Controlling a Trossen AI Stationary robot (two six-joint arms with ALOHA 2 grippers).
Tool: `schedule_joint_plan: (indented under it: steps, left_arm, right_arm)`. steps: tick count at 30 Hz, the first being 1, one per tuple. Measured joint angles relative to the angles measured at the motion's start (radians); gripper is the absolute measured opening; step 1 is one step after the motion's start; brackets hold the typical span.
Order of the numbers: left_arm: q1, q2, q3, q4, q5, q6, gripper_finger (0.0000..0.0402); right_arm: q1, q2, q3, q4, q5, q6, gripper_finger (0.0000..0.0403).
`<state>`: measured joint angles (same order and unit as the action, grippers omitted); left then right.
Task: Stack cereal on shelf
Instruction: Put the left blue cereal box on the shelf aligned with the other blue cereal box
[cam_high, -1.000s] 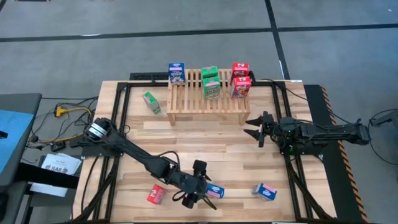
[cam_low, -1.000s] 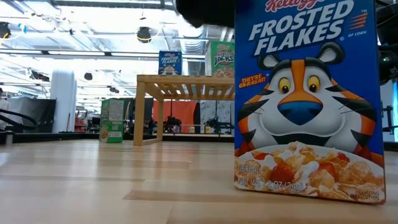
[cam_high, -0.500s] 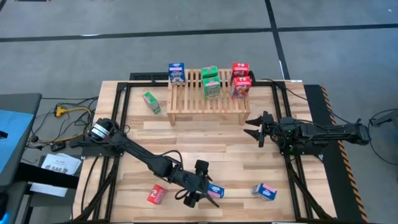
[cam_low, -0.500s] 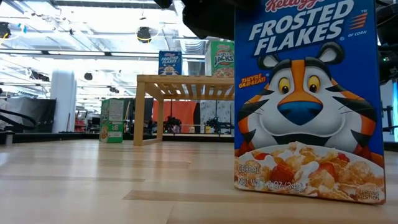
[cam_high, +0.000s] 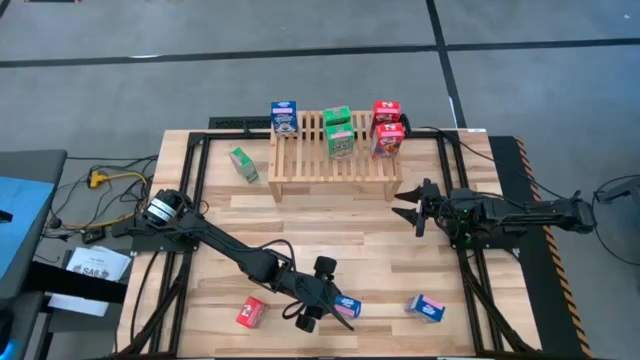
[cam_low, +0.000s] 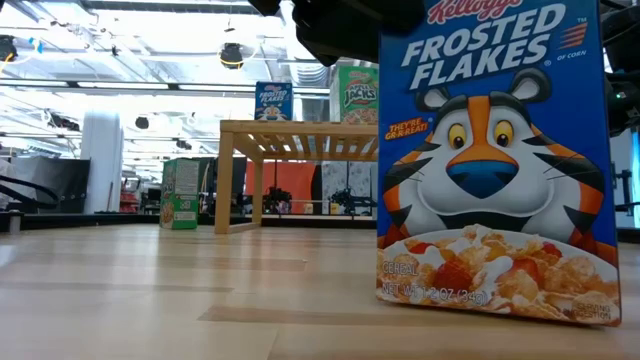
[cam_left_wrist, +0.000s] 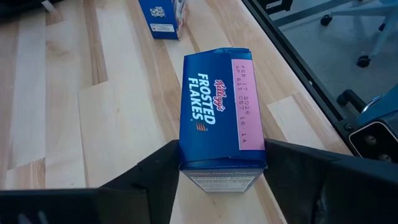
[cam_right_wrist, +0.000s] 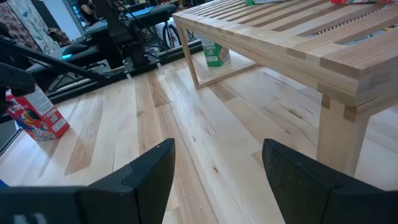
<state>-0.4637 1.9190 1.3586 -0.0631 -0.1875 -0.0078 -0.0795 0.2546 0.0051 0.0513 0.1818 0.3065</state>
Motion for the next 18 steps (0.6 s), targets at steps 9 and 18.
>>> schedule_joint_plan:
  steps: [9,18]
  left_arm:
    - [0.0,-0.002,0.0,0.0,-0.003,-0.005,0.019]
    - [0.005,-0.068,-0.001,-0.081,-0.04,0.002,0.0187]
  right_arm:
    - [0.0,0.0,0.0,0.0,0.0,0.0,0.0266]
    - [0.0,0.0,0.0,0.001,0.0,0.0,0.0266]
